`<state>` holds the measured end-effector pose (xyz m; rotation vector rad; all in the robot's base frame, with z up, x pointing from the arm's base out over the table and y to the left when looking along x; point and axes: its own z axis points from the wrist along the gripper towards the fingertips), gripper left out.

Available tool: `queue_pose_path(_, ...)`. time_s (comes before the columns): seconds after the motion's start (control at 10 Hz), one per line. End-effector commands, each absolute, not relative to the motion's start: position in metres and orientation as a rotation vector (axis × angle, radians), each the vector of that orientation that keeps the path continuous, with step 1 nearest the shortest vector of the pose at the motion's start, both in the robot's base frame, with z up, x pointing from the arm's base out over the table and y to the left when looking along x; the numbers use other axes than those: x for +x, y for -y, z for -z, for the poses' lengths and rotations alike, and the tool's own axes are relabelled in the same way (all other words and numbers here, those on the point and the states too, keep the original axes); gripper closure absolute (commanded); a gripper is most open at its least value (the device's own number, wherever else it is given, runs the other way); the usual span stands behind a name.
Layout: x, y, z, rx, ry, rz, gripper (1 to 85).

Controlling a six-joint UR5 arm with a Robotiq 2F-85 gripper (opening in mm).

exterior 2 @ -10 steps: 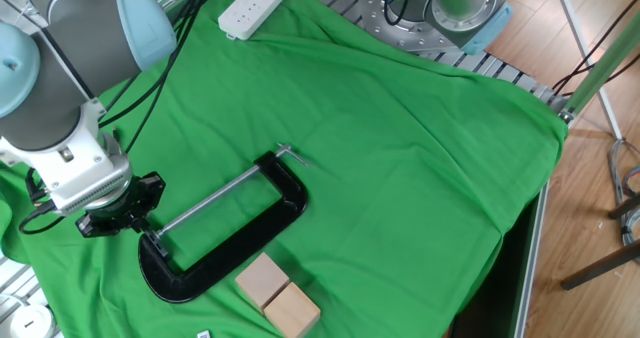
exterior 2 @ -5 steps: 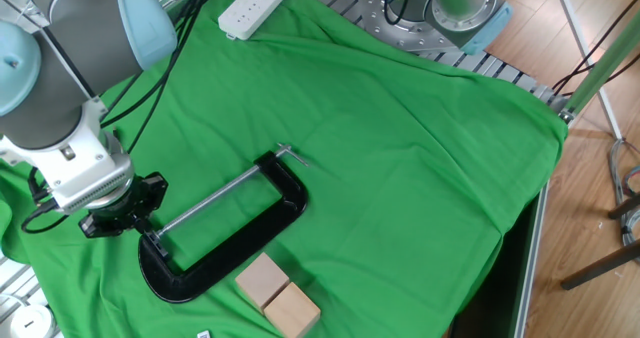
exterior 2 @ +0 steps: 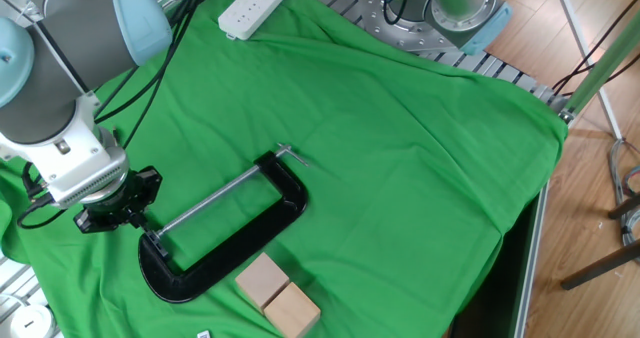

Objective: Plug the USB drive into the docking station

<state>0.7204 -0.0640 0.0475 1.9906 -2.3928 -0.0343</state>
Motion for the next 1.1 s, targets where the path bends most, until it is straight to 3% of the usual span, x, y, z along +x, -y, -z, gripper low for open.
queue_pose_path(0.0, 0.7215, 0.0575, -0.0468, 2.003, 2.411, 0.073, 84.0)
queue_pose_path(1.0, 0.7214, 0.0499, -0.0439, 1.997, 2.419, 0.082, 84.0)
